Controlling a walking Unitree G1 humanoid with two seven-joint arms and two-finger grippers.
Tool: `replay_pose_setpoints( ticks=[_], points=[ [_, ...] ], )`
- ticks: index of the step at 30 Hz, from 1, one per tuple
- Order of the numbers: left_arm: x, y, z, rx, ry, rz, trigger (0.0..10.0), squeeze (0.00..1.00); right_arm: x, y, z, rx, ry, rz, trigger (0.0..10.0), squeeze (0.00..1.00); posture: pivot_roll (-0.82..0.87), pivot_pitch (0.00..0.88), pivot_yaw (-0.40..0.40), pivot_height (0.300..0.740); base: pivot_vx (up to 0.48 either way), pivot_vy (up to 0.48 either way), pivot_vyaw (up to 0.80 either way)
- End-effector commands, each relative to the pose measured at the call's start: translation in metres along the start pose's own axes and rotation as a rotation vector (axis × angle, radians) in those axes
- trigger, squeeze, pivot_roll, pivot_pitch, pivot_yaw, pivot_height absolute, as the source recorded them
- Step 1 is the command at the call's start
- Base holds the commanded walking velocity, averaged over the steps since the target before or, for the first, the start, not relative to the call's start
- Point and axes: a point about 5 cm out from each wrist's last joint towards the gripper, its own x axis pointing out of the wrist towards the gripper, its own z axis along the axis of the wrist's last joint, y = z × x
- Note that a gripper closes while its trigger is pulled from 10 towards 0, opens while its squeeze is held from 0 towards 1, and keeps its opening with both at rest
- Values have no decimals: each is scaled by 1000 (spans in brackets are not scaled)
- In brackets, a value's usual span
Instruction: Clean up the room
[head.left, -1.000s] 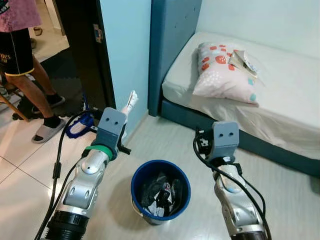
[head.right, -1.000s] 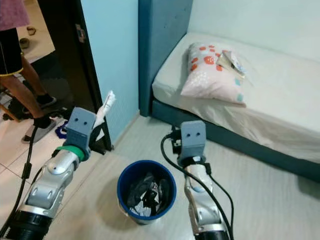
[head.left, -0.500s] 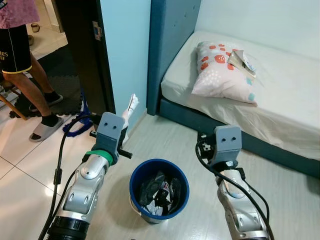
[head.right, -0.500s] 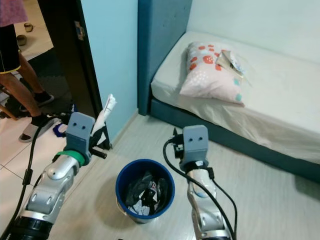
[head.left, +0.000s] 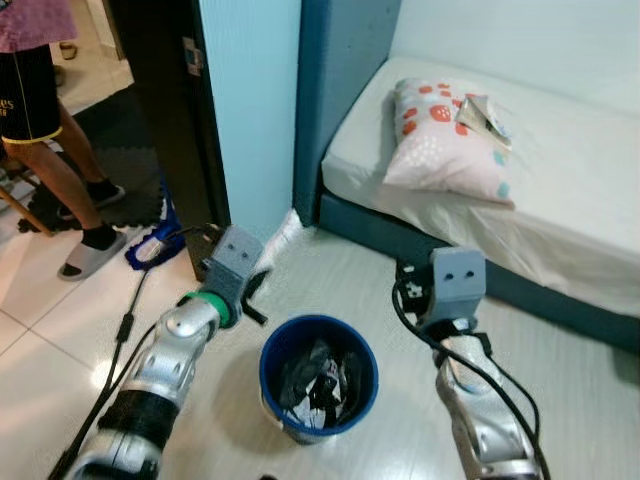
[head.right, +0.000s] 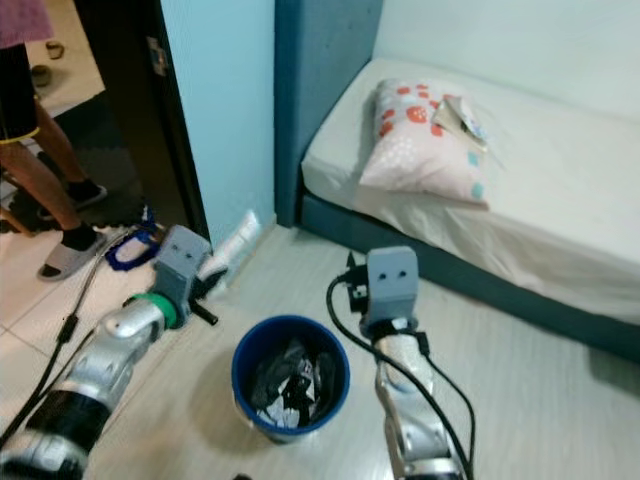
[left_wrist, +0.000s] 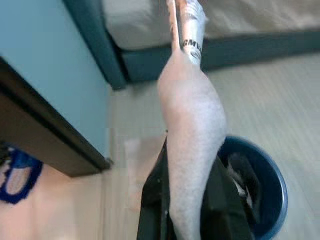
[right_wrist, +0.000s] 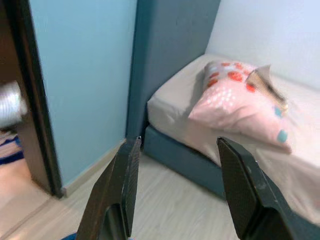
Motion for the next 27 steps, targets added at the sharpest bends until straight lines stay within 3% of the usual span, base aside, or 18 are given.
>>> replay_pose_setpoints(
  ticks=[1,5,7,13,18,21,22,23,27],
  points=[
    [2,-1,-6,18,40,-48,10000,0,-1,-9,5,-19,-23,-38,10000,0,-126,172,45,721,0,0,0],
    [22,-1,11,90,85,-131,10000,0,-7,-53,6,-116,6,-205,10000,0,-193,209,97,721,0,0,0],
    [22,-1,11,90,85,-131,10000,0,-7,-53,6,-116,6,-205,10000,0,-193,209,97,721,0,0,0],
    [36,-6,37,148,48,-178,10000,0,-29,-67,3,-127,36,-286,10000,0,-253,237,154,721,0,0,0],
    [45,-22,62,176,-15,-310,10000,0,-41,-61,11,-113,21,-316,10000,0,-293,262,198,721,0,0,0],
    [47,-24,65,202,-16,-314,10000,0,-43,-59,12,-109,19,-319,10000,0,-295,263,199,721,0,0,0],
    [48,-26,69,213,-18,-311,10000,169,-45,-57,13,-104,16,-322,10000,0,-300,267,204,721,0,0,0],
    [49,-26,71,217,-20,-309,10000,1000,-47,-56,14,-100,15,-326,10000,0,-304,271,210,721,0,0,0],
    [50,-27,73,216,-24,-311,10000,1000,-49,-56,16,-97,15,-330,10000,0,-306,274,211,721,0,0,0]
  ],
)
